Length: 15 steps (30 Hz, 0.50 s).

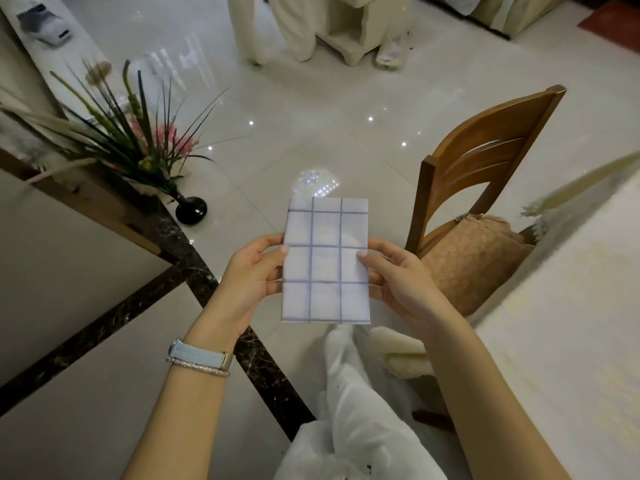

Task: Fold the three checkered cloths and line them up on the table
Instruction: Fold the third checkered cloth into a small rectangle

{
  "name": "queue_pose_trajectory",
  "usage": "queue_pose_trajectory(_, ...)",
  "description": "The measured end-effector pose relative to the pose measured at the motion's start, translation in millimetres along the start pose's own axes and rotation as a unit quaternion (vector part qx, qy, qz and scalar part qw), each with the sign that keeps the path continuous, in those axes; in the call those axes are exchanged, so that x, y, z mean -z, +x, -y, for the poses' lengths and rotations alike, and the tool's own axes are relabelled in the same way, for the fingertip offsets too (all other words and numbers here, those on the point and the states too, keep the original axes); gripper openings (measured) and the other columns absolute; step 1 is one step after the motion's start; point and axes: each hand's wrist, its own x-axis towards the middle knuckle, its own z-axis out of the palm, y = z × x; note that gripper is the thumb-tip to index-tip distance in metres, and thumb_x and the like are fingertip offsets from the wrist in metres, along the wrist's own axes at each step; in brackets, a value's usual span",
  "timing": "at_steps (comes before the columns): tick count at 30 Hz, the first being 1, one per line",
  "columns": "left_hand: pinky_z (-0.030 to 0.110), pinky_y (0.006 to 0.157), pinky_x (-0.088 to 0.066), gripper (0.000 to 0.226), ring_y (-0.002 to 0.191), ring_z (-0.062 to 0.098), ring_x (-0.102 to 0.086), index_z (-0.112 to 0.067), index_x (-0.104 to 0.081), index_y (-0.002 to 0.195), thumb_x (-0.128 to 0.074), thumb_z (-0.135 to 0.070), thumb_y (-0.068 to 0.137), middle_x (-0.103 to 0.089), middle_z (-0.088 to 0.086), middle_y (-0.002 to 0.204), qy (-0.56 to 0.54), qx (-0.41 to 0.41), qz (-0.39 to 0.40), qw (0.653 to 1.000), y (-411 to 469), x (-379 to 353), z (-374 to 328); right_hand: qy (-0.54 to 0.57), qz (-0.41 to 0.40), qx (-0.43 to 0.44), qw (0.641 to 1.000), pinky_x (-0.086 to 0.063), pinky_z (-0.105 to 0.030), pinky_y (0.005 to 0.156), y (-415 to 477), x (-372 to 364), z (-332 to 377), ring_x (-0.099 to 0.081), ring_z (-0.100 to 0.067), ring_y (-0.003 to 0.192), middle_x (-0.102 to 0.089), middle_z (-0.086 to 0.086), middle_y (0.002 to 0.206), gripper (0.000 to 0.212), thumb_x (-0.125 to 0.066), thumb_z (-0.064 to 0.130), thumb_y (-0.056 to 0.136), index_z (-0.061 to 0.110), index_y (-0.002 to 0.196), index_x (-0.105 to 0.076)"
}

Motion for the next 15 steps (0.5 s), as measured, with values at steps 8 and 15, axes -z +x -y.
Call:
queue_pose_trajectory(8,0.027,0.069,-0.059,0.023,0.085,0.015,-0.071,-0.015,-0.06,0.121,-0.052,-0.016,0.099,-0.074,0.004,0.102,0.037,0.009,0.05,0.998,122,-21,-55,0.022,-0.025,0.019,0.999,-0.059,-0.031,0.071,94,25,47,-0.073,-0.021,0.087,-0.074,-0.006,0.106,0.02,-0.055,0.015,0.098,0.017,0.115,-0.065)
queue_pose_trajectory(15,0.026,0.066,-0.057,0.019,0.081,0.014,-0.071,-0.019,-0.063,0.113,-0.05,-0.014,0.1,-0.075,0.001,0.096,0.071,0.01,0.101,0.992,212,-55,-104,0.057,-0.089,0.025,0.994,-0.06,-0.038,0.082,150,52,101,-0.072,-0.027,0.099,-0.074,-0.006,0.111,0.022,-0.055,0.016,0.098,0.017,0.119,-0.063)
